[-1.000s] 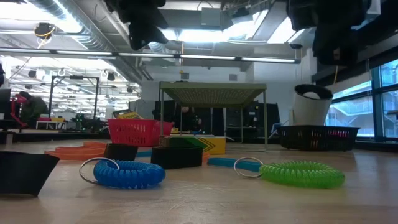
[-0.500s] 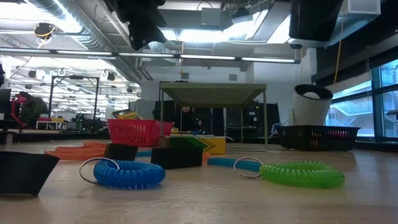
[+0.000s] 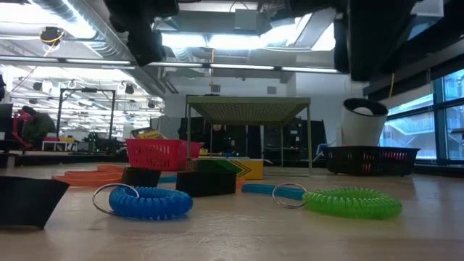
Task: Pick & Place Office Desk Supplies
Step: Put the green spring rubber band into the yellow bin
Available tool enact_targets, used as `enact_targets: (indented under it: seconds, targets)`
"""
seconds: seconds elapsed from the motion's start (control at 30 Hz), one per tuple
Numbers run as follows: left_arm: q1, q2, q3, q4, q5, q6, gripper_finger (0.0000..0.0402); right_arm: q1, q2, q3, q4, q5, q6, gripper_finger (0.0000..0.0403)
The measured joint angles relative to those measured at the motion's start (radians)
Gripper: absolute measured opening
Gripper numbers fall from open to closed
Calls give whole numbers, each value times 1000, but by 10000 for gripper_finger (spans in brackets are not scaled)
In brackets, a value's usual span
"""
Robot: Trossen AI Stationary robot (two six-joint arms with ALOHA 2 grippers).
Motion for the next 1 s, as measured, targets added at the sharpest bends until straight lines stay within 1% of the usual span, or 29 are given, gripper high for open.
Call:
enact_targets:
  seconds: [0.07, 0.17, 0.3, 0.4, 0.5, 0.6, 0.73, 1.0]
  targets:
    - [-23, 0, 0, 1, 36, 5, 161, 2, 27, 1, 32, -1, 16, 39]
    - [-63, 1, 0, 2, 38, 8, 161, 4, 65, 1, 81, -30, 16, 49]
    - [-107, 1, 0, 3, 31, 7, 161, 4, 102, 1, 123, -53, 33, 88]
    - [-133, 1, 0, 3, 22, 5, 161, 3, 119, 1, 108, -51, 53, 118]
    - [-149, 1, 0, 3, 17, -1, 161, 3, 134, 1, 94, -21, 69, 134]
    - [-156, 1, 0, 3, 5, -4, 161, 3, 144, 1, 71, 18, 69, 136]
    - [-156, 1, 0, 3, 2, -11, 161, 3, 148, 1, 34, 62, 52, 126]
    - [-156, 1, 0, 3, 1, -23, 161, 9, 152, -13, 44, 82, 40, 103]
